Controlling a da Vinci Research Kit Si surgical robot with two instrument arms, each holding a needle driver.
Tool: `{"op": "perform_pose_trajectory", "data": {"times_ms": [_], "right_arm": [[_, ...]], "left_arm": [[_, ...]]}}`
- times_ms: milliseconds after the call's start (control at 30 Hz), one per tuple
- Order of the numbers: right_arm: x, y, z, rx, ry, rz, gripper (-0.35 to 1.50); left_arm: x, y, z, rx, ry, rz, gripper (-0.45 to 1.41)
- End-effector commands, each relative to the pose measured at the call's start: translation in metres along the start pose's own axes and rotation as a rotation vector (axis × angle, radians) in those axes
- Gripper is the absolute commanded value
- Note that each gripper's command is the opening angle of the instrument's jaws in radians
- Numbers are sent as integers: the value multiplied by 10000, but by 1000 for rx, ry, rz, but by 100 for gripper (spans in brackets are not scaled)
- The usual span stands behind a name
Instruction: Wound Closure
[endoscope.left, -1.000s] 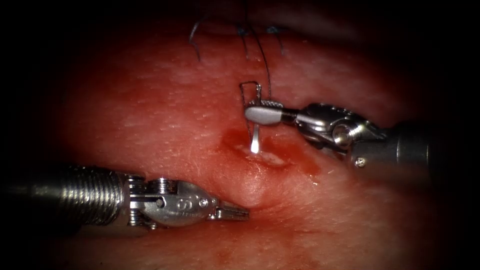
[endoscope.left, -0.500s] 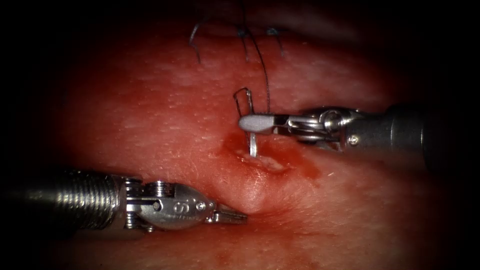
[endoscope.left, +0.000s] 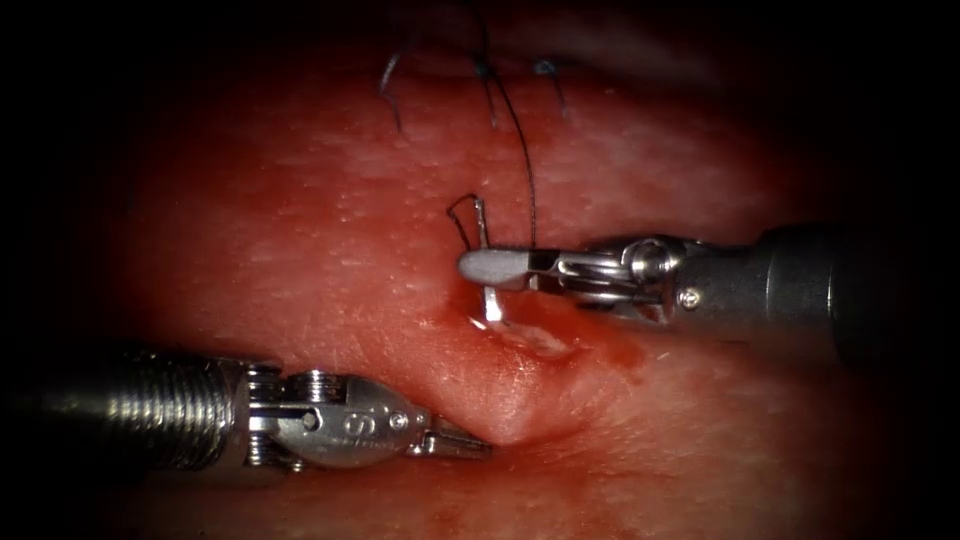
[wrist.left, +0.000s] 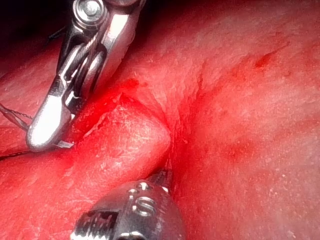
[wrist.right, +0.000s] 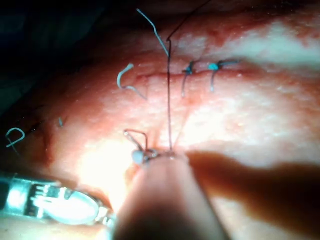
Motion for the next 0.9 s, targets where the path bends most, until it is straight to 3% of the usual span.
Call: {"op": "perform_pose_trajectory", "data": {"times_ms": [33, 367, 600, 900], "right_arm": [[1, 1, 5, -7, -4, 1, -35], [-3, 6, -11, -56, 17, 123, -35], [4, 8, -12, 64, 37, 255, -35], [2, 10, -11, 127, 38, 340, -35]], "left_arm": [[1, 0, 8, 0, 1, 0, -20], [0, -1, 7, 5, -1, 0, -21], [-1, -1, 8, 5, -2, 0, -21], [-1, -1, 8, 6, -2, 0, -23]]}}
